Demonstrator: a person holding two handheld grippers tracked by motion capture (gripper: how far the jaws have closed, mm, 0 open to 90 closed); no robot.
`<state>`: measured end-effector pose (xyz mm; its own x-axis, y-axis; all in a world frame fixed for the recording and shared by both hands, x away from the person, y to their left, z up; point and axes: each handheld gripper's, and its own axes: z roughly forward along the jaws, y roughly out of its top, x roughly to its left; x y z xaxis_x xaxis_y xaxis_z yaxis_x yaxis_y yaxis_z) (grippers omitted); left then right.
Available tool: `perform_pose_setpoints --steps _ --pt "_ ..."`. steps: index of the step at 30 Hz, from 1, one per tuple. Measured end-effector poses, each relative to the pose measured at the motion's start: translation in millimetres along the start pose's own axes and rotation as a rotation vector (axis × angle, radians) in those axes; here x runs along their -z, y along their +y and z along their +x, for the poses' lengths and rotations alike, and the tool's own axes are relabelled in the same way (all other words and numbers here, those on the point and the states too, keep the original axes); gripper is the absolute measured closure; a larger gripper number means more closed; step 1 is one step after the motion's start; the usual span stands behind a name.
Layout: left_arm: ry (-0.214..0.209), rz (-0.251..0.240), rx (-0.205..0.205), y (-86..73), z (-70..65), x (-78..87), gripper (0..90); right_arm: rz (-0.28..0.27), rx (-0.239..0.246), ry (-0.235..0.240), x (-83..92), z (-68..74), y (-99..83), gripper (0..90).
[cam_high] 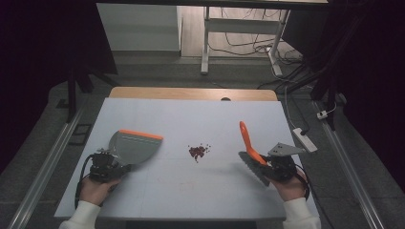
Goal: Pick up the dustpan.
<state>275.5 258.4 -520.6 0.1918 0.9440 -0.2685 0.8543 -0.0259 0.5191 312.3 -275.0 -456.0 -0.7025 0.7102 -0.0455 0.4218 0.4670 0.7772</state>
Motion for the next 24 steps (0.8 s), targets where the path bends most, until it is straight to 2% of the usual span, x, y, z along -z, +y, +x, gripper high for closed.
perform_pose_setpoints --steps 3,9,10,17,23,24 --pt "-0.023 -0.036 -0.015 -0.7 2.0 4.0 62.3 -0.004 0.004 -0.001 0.6 0.0 0.2 69.8" --pt "-0.027 -0.056 -0.026 -0.9 5.0 6.5 62.2 -0.018 0.004 -0.006 3.1 0.2 1.5 69.9" --pt "-0.047 -0.069 -0.034 -0.8 6.4 7.5 62.2 -0.021 0.005 -0.007 3.8 0.0 1.8 69.9" --pt "-0.055 -0.082 -0.052 0.5 11.5 9.8 62.2 -0.035 -0.003 -0.014 5.3 -1.2 1.9 69.8" --pt "-0.088 -0.104 -0.072 2.5 15.4 11.3 62.2 -0.034 0.004 -0.018 5.6 -1.2 1.8 69.9" --pt "-0.095 -0.111 -0.09 3.7 15.9 10.1 62.2 -0.036 0.003 -0.019 5.9 -1.5 1.9 69.9"
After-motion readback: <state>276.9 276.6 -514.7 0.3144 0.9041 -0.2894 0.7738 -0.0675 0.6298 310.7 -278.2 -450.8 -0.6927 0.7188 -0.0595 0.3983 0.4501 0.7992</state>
